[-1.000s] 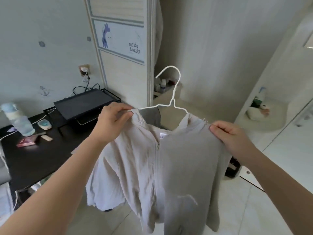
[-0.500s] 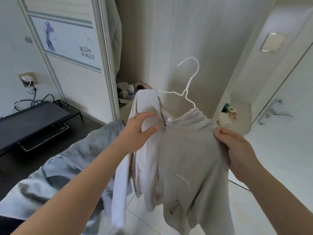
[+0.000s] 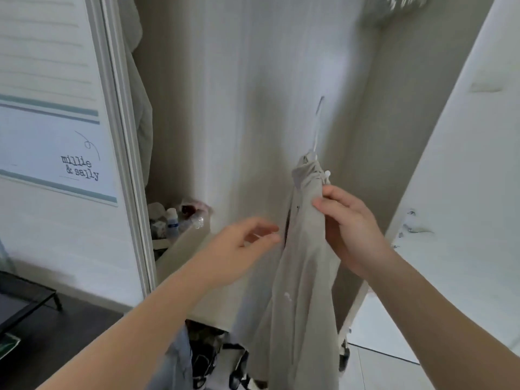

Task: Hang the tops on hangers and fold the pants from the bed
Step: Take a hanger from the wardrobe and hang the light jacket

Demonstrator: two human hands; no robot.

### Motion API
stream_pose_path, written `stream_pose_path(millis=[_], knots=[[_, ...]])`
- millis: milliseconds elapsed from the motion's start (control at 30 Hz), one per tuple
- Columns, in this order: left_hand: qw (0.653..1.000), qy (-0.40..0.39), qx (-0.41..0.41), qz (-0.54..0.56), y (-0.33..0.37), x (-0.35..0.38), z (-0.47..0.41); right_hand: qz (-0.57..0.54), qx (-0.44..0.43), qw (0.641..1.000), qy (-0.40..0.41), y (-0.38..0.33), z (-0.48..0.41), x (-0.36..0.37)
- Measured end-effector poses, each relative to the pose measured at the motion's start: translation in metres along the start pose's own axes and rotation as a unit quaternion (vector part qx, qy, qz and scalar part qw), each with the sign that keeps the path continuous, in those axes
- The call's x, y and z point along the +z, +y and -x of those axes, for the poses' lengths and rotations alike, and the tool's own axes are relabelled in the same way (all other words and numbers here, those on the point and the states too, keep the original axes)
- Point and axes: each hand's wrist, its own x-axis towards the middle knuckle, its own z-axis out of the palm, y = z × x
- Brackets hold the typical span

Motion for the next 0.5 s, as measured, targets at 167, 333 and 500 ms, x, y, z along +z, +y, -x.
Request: stream_pose_path(millis=[167, 333, 500], knots=[[0.998, 0.001, 0.06, 0.001, 0.013, -0.053, -0.033, 0.029, -0.035, 0.999, 0.018, -0.022, -0.08, 0.044], [0.992, -0.01, 0.114, -0.049, 0.032, -0.098, -0.077, 0.075, -0.082, 0.993, 0.031, -0.055, -0.157, 0.078], [0.98, 0.04, 0.152, -0.12, 0.051, -0.143, -0.134, 0.106, -0.132, 0.985, 0.027, -0.095, -0.226, 0.104]])
